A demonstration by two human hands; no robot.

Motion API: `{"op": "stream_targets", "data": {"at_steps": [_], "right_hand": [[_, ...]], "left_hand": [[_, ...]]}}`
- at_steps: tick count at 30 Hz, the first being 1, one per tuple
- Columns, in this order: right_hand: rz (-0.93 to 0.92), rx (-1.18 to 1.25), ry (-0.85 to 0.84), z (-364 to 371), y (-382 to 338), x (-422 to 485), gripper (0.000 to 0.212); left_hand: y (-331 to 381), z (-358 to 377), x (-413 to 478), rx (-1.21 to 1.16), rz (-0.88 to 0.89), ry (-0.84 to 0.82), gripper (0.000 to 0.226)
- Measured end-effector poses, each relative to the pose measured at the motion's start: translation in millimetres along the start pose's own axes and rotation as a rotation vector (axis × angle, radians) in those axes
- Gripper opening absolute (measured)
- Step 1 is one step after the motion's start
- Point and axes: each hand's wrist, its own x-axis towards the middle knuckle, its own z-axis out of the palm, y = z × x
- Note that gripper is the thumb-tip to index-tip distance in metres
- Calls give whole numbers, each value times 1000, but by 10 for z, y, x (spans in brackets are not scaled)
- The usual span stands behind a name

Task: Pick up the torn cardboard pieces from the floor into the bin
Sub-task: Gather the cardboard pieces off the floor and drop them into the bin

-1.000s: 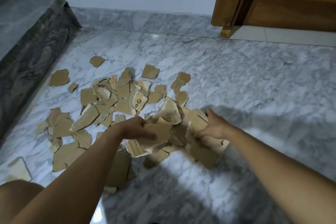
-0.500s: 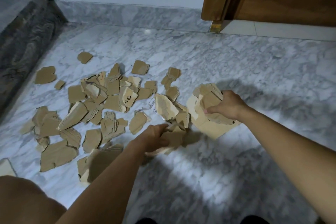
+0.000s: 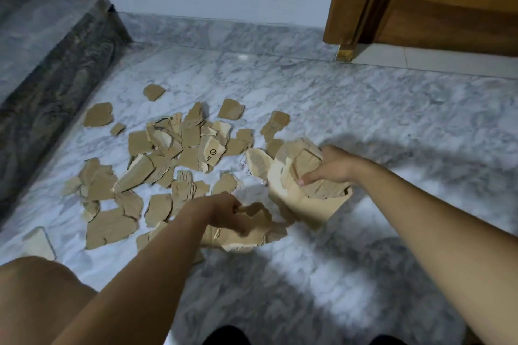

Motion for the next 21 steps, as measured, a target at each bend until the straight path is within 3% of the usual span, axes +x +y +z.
{"op": "stream_targets", "data": {"at_steps": [3,6,9,14,21], "right_hand": [[27,-62,-48,430,128,112,62],[45,-126,17,865,332,228,81],[29,-216,114,1084,405,305,93],[41,-170,77,1088,426,358,85],[24,2,57,1035,495,309,94]], "left_hand": [[-5,417,105,126,52,169,36],[-55,560,196,169,104,301,38],[-100,555,229,104,116,306,36],[-226,534,190,-86,87,295,38],[-379,219,95,-352,30,409,46]]}}
